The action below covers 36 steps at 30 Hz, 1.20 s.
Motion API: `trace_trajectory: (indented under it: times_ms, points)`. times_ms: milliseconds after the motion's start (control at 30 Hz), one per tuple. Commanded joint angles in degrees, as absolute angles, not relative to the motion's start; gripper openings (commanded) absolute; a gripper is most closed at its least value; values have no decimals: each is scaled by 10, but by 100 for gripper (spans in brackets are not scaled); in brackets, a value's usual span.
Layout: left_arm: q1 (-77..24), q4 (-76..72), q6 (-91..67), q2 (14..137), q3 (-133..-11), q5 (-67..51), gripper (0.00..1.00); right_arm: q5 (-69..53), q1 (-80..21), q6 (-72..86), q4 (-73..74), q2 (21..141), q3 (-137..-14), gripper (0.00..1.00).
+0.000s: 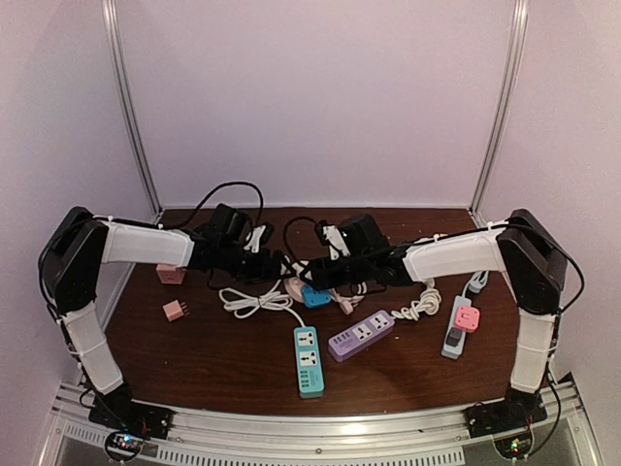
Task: Pull the plug off the socket
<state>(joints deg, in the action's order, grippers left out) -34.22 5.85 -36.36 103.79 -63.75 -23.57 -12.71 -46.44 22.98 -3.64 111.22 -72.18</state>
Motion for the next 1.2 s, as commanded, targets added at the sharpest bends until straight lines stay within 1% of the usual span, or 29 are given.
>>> trace_trajectory:
  times_ms: [0, 133, 533, 667, 700, 733, 767, 933, 1000, 1167]
  points:
    - [-336, -37, -392, 1051, -620, -290, 78, -186, -451, 256, -106, 1083, -708, 25]
    - [-336, -52, -402, 1060, -617, -297, 74, -201, -444, 274, -123, 1080, -698, 25]
    - [-336, -95, -440, 1089, -613, -311, 52, -216, -442, 292, -143, 1079, -687, 25]
    - [-335, -101, -452, 1095, -613, -312, 38, -213, -442, 293, -142, 1080, -687, 25]
    - [-336, -101, -456, 1097, -614, -311, 32, -211, -442, 293, -141, 1080, -687, 25]
    - [-335, -101, -460, 1099, -615, -310, 28, -207, -442, 293, -141, 1080, -686, 25]
    - [-335, -99, -464, 1101, -615, -307, 20, -202, -441, 294, -140, 1079, -685, 25]
    - [-336, -75, -489, 1109, -617, -279, 3, -171, -441, 300, -145, 1066, -674, 25]
    - [-336, -65, -497, 1113, -618, -267, 0, -161, -442, 302, -144, 1060, -672, 25]
    - [-336, -15, -513, 1120, -625, -225, 0, -133, -444, 305, -138, 1041, -670, 24]
